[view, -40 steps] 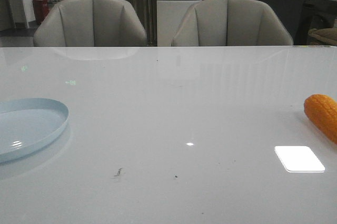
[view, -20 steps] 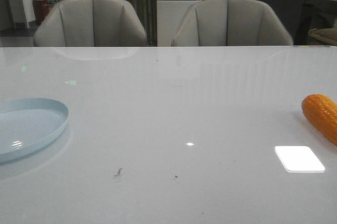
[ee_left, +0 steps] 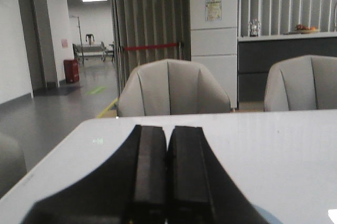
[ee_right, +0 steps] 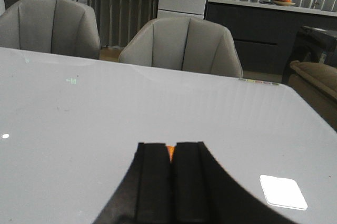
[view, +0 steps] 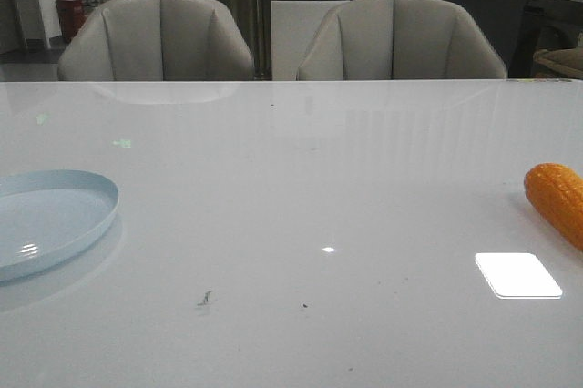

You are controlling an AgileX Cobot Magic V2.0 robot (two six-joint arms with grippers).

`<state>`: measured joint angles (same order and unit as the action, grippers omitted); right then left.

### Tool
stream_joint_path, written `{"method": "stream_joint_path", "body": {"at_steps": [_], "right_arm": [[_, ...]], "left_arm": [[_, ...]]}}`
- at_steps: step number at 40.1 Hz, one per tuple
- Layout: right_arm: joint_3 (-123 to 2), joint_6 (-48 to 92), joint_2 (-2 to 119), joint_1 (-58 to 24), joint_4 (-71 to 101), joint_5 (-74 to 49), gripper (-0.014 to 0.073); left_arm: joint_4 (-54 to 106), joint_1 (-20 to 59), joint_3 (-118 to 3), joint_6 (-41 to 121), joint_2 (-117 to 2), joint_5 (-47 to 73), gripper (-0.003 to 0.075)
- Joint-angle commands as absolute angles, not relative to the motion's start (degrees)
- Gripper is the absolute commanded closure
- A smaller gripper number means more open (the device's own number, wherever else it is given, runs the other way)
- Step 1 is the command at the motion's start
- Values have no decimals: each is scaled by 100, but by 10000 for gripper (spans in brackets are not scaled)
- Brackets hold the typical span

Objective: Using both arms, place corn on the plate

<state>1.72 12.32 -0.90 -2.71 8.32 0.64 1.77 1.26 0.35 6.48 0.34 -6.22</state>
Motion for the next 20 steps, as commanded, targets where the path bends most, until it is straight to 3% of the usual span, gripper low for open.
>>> {"method": "stream_joint_path", "body": {"at_steps": [1,9,20], "right_arm": [[41,1232,-192,-268,785,894,542],[-235,929,-192,-268,785,1570,542],[-2567,894,467,-268,785,-799,542]], "left_arm": [[187,151,248,585,121,-1683,631],[187,151,-267,585,121,-1782,631],[-572,151,-1949,585,-416,-288,631]]}}
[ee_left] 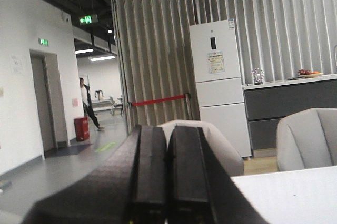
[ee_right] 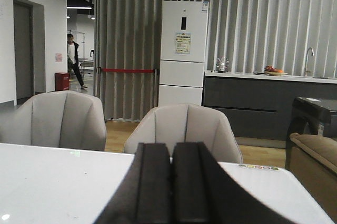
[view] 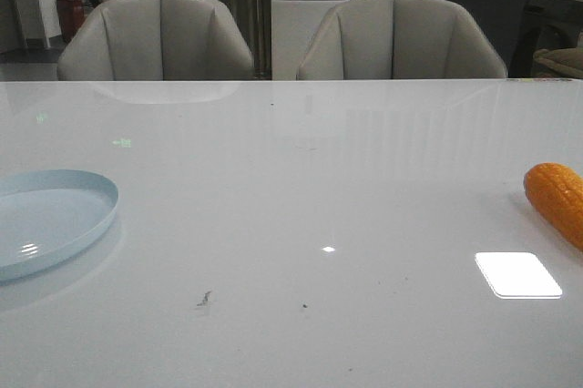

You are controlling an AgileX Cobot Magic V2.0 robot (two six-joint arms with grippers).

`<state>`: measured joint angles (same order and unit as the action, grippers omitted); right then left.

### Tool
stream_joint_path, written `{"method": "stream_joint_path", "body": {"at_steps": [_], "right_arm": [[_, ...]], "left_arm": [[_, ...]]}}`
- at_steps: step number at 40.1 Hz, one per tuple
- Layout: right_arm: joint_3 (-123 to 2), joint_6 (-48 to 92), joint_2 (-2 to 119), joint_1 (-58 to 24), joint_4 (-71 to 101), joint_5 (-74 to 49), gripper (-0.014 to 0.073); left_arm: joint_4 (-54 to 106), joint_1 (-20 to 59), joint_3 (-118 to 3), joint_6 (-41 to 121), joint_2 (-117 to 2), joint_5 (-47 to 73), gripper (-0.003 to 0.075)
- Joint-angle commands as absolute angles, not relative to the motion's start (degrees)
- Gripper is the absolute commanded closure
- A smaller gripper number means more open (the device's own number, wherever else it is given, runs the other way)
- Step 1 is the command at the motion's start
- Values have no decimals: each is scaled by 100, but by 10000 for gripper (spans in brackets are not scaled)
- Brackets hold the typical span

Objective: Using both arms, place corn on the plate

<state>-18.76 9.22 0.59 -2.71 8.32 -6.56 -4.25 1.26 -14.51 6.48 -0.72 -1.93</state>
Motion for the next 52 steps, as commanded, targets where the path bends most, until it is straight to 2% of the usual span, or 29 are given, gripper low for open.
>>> {"method": "stream_joint_path", "body": {"at_steps": [1,5,11,24,28,32,35,37,40,43,47,52], "right_arm": [[-2744,894,588,-268,785,-943,542],[-3303,894,1396,-268,785,-1216,542],[-3476,899,2712,-268,785,-1021,542],[-3476,899,4807,-268,785,338,540],[-3476,899,5159,-268,785,322,478],[-3476,899,5396,-268,785,290,319],[-3476,899,5472,-268,785,271,190],[-3476,899,5501,-268,785,224,146],[-3476,899,5519,-268,785,112,138],[-3476,899,5519,-268,785,35,138],[-3476,899,5519,-268,785,30,138],[-3476,899,5519,-268,785,30,138]], "left_arm": [[-572,151,-2115,585,-538,-244,631],[-572,151,-2626,585,-1107,0,631],[-572,151,-2917,585,-2298,360,631],[-572,151,-2917,585,-4467,-857,631],[-572,151,-2917,585,-4915,-857,631],[-572,151,-2917,585,-5249,-857,629],[-562,151,-2917,585,-5399,-857,583],[-562,151,-2917,585,-5442,-883,524],[-562,151,-2917,585,-5490,-922,437],[-562,151,-2917,585,-5490,-932,391],[-562,151,-2917,585,-5490,-944,350],[-382,151,-2917,585,-5490,-928,344]]}}
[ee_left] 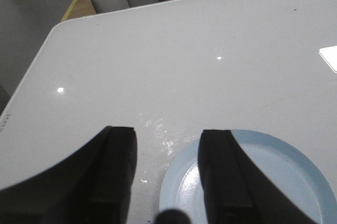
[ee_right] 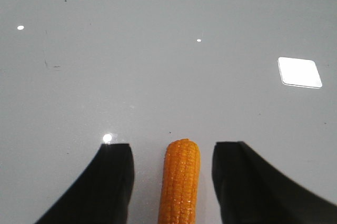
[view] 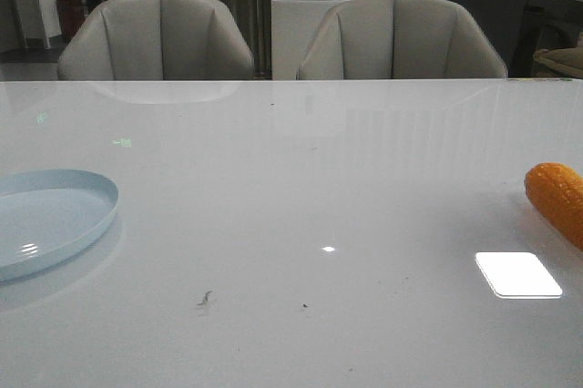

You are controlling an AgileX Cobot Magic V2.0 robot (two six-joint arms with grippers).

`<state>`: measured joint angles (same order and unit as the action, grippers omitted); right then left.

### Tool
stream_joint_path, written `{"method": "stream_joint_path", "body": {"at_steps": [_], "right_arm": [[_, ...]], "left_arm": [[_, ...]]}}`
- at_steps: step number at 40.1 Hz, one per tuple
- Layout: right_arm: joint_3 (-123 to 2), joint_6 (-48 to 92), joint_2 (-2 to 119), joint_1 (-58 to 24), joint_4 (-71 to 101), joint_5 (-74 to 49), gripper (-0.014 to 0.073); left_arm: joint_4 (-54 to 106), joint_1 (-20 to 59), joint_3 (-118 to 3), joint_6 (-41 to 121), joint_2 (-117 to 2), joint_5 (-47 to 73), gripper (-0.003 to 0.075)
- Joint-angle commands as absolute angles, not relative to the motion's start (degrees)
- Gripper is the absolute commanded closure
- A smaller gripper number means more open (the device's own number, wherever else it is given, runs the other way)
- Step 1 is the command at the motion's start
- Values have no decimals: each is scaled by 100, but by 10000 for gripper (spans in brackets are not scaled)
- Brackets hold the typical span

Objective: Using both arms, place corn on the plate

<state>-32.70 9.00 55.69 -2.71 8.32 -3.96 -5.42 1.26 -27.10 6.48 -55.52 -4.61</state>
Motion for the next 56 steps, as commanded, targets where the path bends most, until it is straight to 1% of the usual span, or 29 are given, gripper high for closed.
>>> {"method": "stream_joint_path", "body": {"at_steps": [1,4,6,10,12,18,23,36,45,50,56], "right_arm": [[-3476,899,5519,-268,785,30,138],[-3476,899,5519,-268,785,30,138],[-3476,899,5519,-268,785,30,138],[-3476,899,5519,-268,785,30,138],[-3476,899,5519,-268,785,30,138],[-3476,899,5519,-268,785,30,138],[-3476,899,5519,-268,785,30,138],[-3476,899,5519,-268,785,-85,138],[-3476,899,5519,-268,785,-278,138],[-3476,899,5519,-268,785,-409,138],[-3476,899,5519,-268,785,-549,138]], "left_arm": [[-266,151,-2917,585,-5490,-883,344],[0,151,-2917,585,-5490,-764,335],[82,151,-2917,585,-5490,-660,308],[82,151,-2917,585,-5490,-430,226],[82,151,-2917,585,-5490,-369,204],[427,119,-3139,585,-5660,82,202],[713,6,-3593,585,-6184,568,202],[820,-243,-5395,585,-8296,2167,202],[817,-243,-6475,585,-9451,3204,204],[696,-311,-6855,564,-9894,3520,204],[696,-419,-7001,564,-10166,3667,204]]}}
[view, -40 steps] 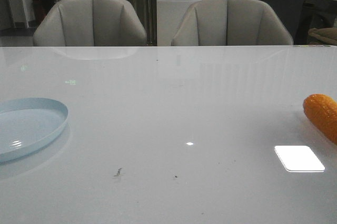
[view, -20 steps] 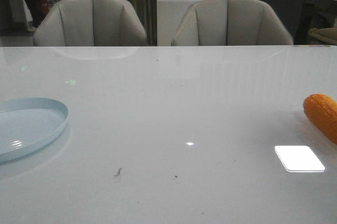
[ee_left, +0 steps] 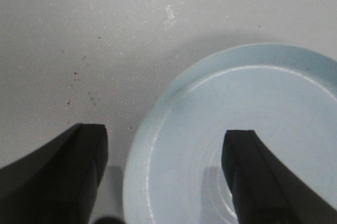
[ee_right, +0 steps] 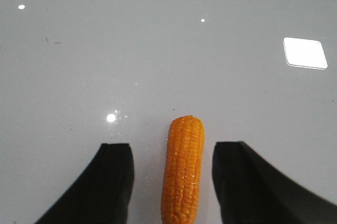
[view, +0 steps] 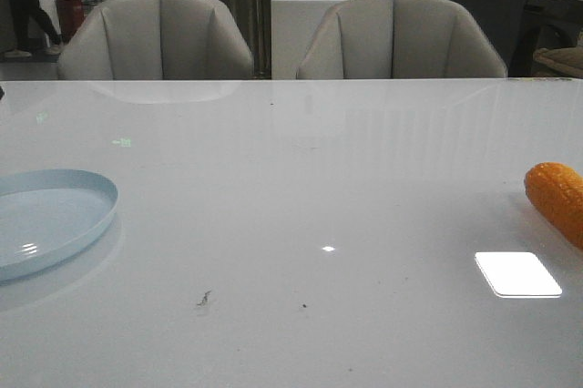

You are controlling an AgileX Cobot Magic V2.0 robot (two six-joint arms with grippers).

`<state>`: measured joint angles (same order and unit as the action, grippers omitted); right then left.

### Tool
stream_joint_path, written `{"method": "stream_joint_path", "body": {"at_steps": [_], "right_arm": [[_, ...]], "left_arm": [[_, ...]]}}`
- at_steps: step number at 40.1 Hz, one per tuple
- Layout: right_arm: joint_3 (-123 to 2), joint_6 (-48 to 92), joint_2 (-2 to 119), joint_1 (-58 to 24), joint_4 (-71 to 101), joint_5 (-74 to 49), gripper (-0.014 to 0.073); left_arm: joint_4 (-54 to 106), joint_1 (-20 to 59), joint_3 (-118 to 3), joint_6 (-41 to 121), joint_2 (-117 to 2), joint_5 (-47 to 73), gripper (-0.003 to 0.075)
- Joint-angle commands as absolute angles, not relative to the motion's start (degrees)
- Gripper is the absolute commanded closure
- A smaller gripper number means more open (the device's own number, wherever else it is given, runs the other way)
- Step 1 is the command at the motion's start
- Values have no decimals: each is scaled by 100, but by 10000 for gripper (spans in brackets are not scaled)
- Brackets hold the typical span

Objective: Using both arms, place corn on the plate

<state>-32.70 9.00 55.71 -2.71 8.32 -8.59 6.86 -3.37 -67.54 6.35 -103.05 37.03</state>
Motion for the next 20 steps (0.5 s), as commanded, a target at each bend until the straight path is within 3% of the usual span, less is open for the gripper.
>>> {"method": "stream_joint_path", "body": {"at_steps": [1,20], "right_arm": [[-3476,899,5519,-268,785,-578,138],[-3476,899,5519,-268,785,-612,138]], "left_arm": [[696,-441,-7001,564,-10206,3694,204],[696,-504,-7001,564,-10427,3902,204]]}}
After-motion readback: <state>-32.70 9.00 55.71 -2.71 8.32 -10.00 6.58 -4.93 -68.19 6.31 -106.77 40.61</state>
